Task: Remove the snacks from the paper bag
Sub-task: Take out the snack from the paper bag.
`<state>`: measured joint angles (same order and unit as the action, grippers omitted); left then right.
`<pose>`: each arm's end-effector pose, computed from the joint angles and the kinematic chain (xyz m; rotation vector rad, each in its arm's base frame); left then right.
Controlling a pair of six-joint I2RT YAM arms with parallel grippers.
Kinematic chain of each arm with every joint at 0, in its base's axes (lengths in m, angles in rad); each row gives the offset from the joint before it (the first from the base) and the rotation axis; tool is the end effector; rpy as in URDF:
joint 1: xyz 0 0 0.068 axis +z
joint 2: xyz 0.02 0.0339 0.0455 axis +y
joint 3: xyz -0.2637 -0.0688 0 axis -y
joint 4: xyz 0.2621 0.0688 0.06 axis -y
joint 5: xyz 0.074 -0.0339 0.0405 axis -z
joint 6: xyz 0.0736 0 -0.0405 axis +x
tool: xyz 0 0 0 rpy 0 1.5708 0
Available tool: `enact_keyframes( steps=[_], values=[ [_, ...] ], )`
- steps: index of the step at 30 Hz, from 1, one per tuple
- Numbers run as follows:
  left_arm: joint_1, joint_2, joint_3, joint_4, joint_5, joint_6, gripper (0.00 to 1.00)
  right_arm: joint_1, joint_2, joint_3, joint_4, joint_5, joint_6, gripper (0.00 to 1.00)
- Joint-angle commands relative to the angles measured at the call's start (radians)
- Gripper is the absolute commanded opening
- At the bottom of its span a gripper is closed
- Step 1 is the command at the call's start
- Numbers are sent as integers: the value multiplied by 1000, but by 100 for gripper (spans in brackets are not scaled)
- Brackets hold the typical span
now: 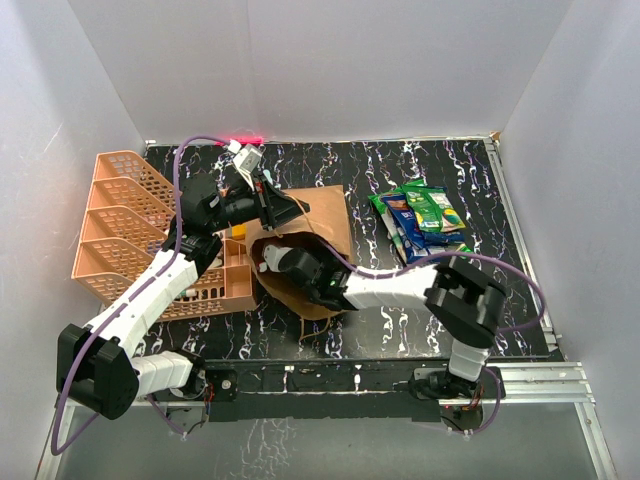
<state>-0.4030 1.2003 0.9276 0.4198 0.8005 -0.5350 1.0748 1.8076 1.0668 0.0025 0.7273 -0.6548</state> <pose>0.2709 -0.1729 0.3649 0.6141 1.4943 -1.3074 0.2387 0.3383 0.1504 -1.3855 1.6512 -0.5953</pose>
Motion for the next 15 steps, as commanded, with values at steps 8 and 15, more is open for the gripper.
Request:
enact_keyframes(
  steps=[8, 15],
  values=[
    [3, -11, 27, 30, 7, 13, 0, 307, -405, -104, -371, -99, 514, 7],
    [3, -4, 23, 52, 20, -4, 0, 341, -690, -234, -375, -137, 706, 7]
  ],
)
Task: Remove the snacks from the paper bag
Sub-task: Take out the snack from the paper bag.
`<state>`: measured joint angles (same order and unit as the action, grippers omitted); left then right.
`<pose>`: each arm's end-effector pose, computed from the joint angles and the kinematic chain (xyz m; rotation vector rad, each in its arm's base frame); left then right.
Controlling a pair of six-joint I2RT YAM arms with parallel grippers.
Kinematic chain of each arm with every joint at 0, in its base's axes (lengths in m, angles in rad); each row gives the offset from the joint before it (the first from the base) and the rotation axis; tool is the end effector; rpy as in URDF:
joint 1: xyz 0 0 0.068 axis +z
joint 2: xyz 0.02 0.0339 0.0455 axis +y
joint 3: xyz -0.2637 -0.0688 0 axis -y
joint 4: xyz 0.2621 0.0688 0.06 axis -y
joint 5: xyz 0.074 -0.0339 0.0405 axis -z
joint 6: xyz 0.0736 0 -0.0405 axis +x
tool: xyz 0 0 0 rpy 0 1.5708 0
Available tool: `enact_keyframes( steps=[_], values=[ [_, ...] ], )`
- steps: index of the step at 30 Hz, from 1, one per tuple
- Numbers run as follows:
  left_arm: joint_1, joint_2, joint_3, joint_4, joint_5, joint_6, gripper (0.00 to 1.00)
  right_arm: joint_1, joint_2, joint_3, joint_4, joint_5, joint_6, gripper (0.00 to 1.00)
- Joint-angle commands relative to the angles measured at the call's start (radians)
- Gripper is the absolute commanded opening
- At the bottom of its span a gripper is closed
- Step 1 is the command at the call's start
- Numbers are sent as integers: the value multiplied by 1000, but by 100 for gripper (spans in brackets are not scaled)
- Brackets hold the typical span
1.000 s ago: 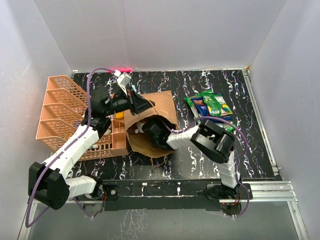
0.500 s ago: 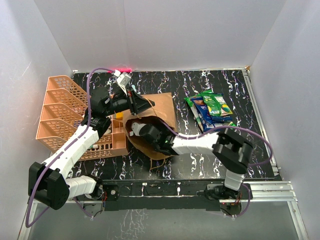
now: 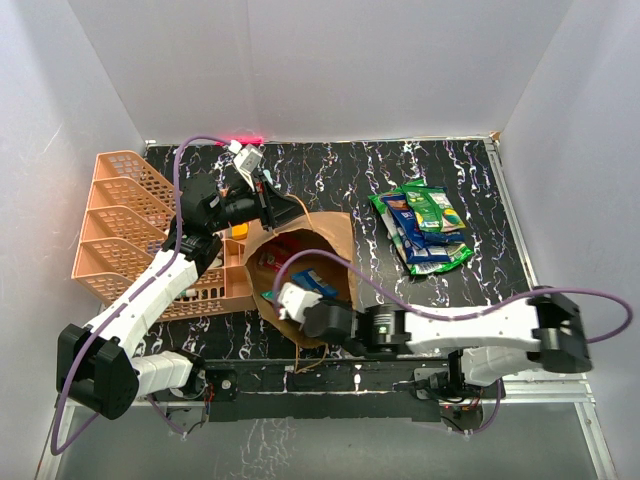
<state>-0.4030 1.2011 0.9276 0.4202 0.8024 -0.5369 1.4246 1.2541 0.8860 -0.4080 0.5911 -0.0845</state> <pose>0.2709 -0.1730 0.3647 0.6145 1.4955 -1.3101 0.0843 0.2913 0.2311 -1.2869 1.7744 0.0478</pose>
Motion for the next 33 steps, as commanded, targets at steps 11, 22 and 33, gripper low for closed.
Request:
enact_keyframes(
  steps=[11, 22, 33],
  values=[
    [3, -11, 18, 30, -4, 40, 0, -9, -296, 141, -108, -331, 169, 7],
    [-1, -48, 9, 118, 95, 8, 0, -9, -375, 402, -182, -329, 313, 7],
    [-74, -56, -1, 109, 131, 88, 0, -9, -370, 437, 316, 169, 37, 7]
  ],
)
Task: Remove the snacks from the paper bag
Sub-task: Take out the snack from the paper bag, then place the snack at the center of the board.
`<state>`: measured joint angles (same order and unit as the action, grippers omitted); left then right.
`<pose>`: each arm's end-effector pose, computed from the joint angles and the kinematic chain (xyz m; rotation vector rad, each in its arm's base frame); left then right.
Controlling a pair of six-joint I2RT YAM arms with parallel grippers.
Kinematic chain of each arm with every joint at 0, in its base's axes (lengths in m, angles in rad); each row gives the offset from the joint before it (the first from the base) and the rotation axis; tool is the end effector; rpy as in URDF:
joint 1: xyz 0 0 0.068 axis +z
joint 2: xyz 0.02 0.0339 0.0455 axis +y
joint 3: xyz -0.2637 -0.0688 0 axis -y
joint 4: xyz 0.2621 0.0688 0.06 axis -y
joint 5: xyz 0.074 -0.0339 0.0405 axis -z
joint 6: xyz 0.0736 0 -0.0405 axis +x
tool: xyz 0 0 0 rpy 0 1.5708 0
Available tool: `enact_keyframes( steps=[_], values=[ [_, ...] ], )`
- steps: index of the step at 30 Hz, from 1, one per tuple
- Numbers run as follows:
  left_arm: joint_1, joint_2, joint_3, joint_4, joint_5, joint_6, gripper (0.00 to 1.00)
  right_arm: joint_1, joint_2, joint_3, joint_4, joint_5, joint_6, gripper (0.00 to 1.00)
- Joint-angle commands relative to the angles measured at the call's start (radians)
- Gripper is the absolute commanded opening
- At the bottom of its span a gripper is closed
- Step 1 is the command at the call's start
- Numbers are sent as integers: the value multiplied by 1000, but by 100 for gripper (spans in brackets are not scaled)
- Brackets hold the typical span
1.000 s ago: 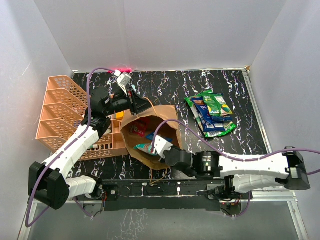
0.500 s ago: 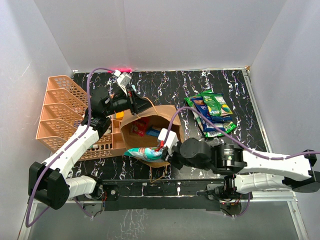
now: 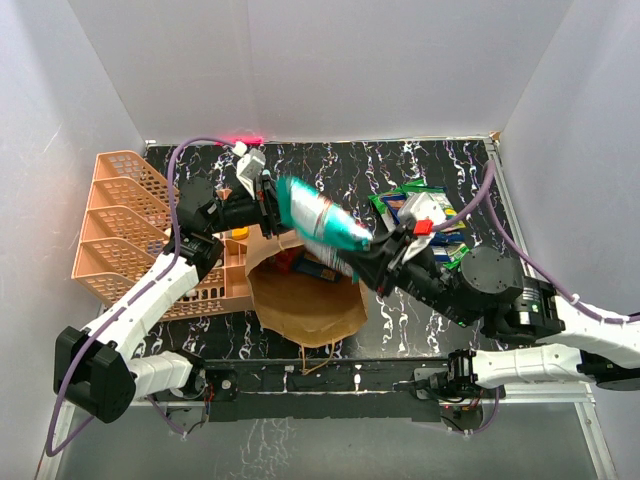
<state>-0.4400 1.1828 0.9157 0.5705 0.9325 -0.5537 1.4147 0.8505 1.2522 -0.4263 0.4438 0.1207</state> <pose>0.2475 -0.1818 0.3815 0.7999 1.3235 -1.3921 0.0630 0.1969 0.4659 -0.6915 1.5065 0.8342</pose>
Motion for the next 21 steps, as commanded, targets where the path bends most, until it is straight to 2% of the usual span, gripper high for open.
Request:
enact_keyframes(
  steps=[1, 4, 5, 6, 8, 9, 10, 12, 15, 18, 21],
  values=[
    [-48, -38, 17, -81, -18, 140, 0, 0, 55, 71, 395, 384, -234, 7],
    [-72, -41, 32, -180, -81, 213, 0, -4, 142, 73, 610, 690, -520, 7],
    [-76, -45, 33, -191, -94, 223, 0, -19, 182, 71, 676, 750, -644, 7],
    [-76, -47, 31, -194, -104, 228, 0, -67, 224, 75, 727, 792, -745, 7],
    [-76, -51, 29, -201, -122, 232, 0, -224, 303, 88, 739, 857, -813, 7],
    [-77, -53, 29, -203, -130, 234, 0, -300, 328, 86, 714, 869, -797, 7],
    [-76, -55, 28, -204, -136, 234, 0, -361, 349, 79, 618, 864, -754, 7],
    [-77, -57, 28, -206, -146, 236, 0, -460, 388, 64, 446, 845, -659, 7],
    [-76, -59, 30, -217, -157, 243, 0, -577, 432, 1, 287, 799, -524, 7],
    [-77, -64, 29, -219, -163, 245, 0, -718, 467, -22, 82, 654, -315, 7],
    [-77, -60, 30, -212, -161, 236, 0, -839, 495, -63, 50, 532, -275, 7]
  ],
)
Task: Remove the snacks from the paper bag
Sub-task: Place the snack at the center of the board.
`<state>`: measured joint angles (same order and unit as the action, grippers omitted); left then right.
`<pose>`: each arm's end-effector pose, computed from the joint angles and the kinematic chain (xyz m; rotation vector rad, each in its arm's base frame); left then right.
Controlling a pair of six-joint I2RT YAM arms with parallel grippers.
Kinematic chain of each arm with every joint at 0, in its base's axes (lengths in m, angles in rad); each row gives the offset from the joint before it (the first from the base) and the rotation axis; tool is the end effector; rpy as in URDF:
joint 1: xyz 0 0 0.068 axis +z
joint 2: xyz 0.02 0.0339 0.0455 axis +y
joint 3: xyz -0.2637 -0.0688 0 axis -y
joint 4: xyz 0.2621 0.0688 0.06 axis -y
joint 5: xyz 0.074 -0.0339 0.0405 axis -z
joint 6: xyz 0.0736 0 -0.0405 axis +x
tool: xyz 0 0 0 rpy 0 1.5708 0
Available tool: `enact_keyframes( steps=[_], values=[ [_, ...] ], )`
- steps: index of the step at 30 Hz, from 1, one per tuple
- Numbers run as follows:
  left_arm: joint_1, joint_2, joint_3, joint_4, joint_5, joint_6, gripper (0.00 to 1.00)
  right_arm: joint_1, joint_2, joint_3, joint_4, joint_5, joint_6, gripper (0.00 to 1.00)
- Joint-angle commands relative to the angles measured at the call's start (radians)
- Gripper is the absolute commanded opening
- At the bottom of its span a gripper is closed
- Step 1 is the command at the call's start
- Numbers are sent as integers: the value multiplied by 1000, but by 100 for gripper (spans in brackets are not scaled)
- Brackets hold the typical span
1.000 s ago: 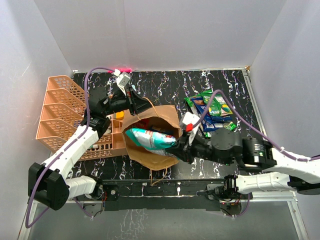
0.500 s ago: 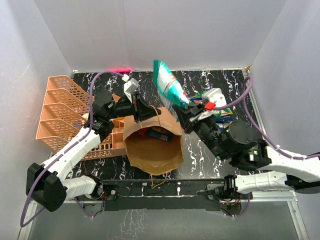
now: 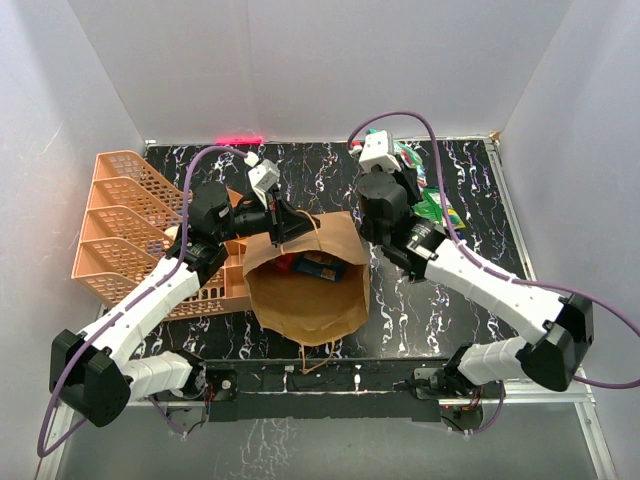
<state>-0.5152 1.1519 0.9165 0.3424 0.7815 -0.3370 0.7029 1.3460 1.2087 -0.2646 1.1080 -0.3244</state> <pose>0.2417 -0.1964 0.3651 0.8081 1.4145 -1.2367 0.2924 0.1614 0.3523 -0.2272 1.8049 -0.8134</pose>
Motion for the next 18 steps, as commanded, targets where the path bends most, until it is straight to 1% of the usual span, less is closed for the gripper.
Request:
enact_keyframes(
  steps=[1, 3, 6, 8, 11, 13, 16, 17, 18],
  values=[
    [-2, -26, 31, 19, -4, 15, 0, -158, 15, -32, -108, -156, 165, 7],
    [-2, -21, 30, 25, 2, 6, 0, -205, 59, -43, -104, -174, 151, 7],
    [-2, -20, 29, 30, 6, 1, 0, -240, 132, -42, -106, -131, 128, 7],
    [-2, -20, 30, 28, 4, 2, 0, -250, 174, -44, -90, -104, 106, 7],
    [-1, -20, 30, 27, 5, 2, 0, -253, 212, -84, 18, -78, 20, 7],
    [-2, -20, 31, 29, 6, 0, 0, -253, 234, -106, 53, -57, -18, 7],
    [-2, -19, 33, 27, 7, -2, 0, -251, 251, -133, 58, -63, 0, 7],
    [-2, -19, 33, 28, 8, -3, 0, -248, 250, -144, 46, -74, 20, 9],
    [-2, -20, 33, 29, 9, -5, 0, -240, 248, -151, 25, -91, 47, 15]
  ],
)
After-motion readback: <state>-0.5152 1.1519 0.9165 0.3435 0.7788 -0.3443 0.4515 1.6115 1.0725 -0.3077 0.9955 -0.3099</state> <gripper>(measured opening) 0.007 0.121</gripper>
